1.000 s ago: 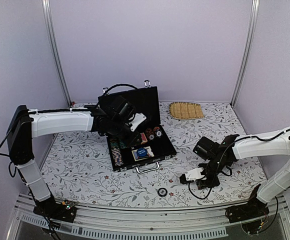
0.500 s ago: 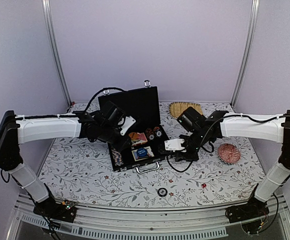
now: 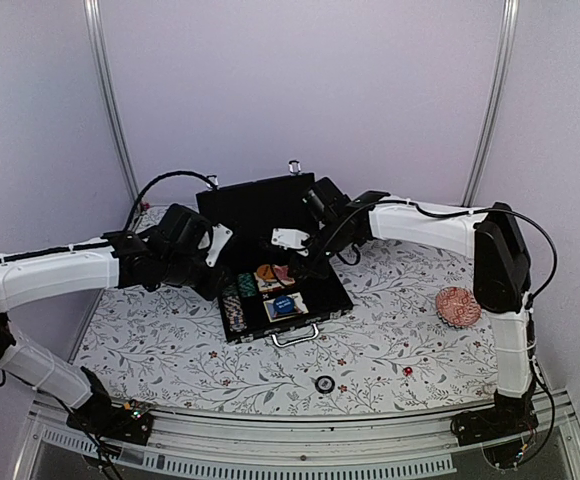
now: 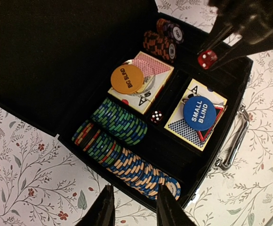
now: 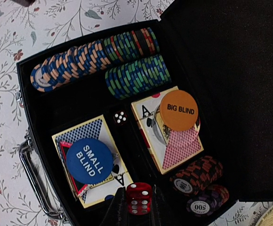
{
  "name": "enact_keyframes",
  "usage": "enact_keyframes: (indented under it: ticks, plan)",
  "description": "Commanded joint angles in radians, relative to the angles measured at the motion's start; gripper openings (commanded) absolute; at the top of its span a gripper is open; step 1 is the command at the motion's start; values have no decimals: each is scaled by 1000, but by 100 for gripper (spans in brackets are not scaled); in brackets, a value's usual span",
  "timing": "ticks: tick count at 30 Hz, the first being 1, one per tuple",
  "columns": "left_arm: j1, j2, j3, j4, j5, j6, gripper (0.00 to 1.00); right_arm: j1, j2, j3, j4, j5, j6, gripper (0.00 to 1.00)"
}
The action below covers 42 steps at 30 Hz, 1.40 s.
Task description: Pack up texas hold em set
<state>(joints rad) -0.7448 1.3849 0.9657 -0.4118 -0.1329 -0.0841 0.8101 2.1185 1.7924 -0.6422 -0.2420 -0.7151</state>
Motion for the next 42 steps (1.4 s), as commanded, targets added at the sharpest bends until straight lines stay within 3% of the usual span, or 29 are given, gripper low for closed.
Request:
enact_keyframes:
  ticks: [1,8,28,38,42]
  plan:
    - [19,-51,-1,3,-34,-20,32,-5,106,114,-15,-99,81,12]
    - [25,-92,-22,14,-35,-17,33,-5,208,177,-21,-44,135,12]
    - [27,-71,-21,19,-33,-12,33,-14,282,182,-15,81,150,16]
    - [27,-49,-15,21,-31,-7,33,-15,251,182,-13,99,170,37]
    - [28,-50,-15,21,-29,-5,33,-15,198,179,-13,99,179,39]
